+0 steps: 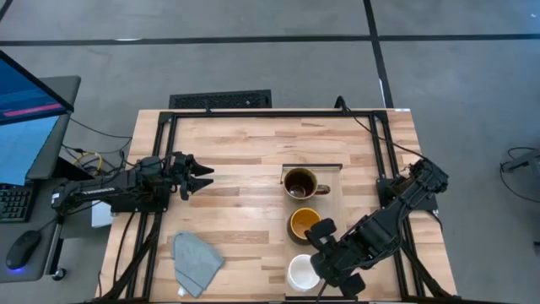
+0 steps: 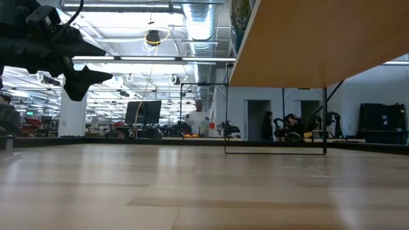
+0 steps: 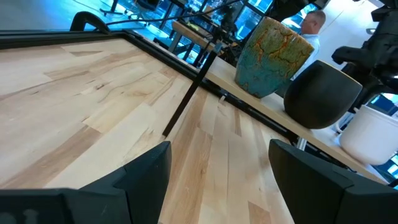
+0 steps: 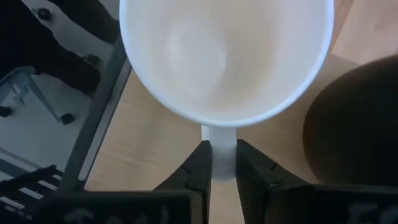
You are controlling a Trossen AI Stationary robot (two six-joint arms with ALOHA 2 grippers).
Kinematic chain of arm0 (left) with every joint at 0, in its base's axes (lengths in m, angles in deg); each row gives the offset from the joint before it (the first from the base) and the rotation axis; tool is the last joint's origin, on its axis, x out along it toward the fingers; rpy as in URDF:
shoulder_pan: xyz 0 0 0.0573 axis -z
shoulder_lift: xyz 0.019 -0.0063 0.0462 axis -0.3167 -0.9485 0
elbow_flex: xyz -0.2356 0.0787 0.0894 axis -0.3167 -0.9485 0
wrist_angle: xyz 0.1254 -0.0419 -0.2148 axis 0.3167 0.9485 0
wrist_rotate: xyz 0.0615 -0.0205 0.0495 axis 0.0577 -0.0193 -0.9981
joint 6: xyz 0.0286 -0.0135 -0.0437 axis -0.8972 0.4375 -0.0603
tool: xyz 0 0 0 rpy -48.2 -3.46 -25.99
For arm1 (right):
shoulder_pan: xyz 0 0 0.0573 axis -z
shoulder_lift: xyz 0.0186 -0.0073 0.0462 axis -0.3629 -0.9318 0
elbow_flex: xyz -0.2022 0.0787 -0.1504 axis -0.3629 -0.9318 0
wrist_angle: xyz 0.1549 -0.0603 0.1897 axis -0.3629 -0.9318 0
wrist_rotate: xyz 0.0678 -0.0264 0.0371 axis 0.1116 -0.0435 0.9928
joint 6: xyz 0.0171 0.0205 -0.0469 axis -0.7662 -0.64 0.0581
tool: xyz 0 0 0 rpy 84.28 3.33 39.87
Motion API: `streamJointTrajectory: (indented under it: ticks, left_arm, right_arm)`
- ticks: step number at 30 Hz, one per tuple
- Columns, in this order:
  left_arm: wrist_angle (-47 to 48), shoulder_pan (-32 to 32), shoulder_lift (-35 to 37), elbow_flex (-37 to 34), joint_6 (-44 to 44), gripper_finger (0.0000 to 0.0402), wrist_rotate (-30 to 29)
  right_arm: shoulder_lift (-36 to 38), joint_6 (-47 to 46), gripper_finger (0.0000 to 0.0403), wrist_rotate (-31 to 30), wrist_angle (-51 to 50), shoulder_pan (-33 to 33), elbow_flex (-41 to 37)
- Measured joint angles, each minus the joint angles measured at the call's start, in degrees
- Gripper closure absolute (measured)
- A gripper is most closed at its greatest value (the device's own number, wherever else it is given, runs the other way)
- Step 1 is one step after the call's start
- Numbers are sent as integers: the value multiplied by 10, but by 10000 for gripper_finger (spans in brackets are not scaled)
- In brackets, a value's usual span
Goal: Stack small to large cups/mugs on shelf
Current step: Put the white mug on the shelf
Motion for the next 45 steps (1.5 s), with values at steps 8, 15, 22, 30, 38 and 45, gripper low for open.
streamJointTrajectory:
  ticks: [8, 15, 22, 30, 38, 45]
  left_arm:
    - [0, 0, 0, 0, 0, 141, 0]
    - [0, 0, 0, 0, 0, 141, 0]
    - [0, 0, 0, 0, -1, 141, 0]
    - [0, 0, 0, 0, -1, 141, 0]
    - [0, 0, 0, 0, -1, 141, -1]
    - [0, 0, 0, 0, -1, 141, -1]
  right_arm:
    - [5, -19, 335, -12, -39, 0, 23]
    - [5, -19, 335, -16, -50, -3, 36]
    - [1, -54, 335, -15, -56, -3, 35]
    - [1, -112, 335, -16, -63, -13, 36]
    - [1, -161, 336, -17, -60, -15, 36]
    - [1, -183, 336, -17, -58, -15, 36]
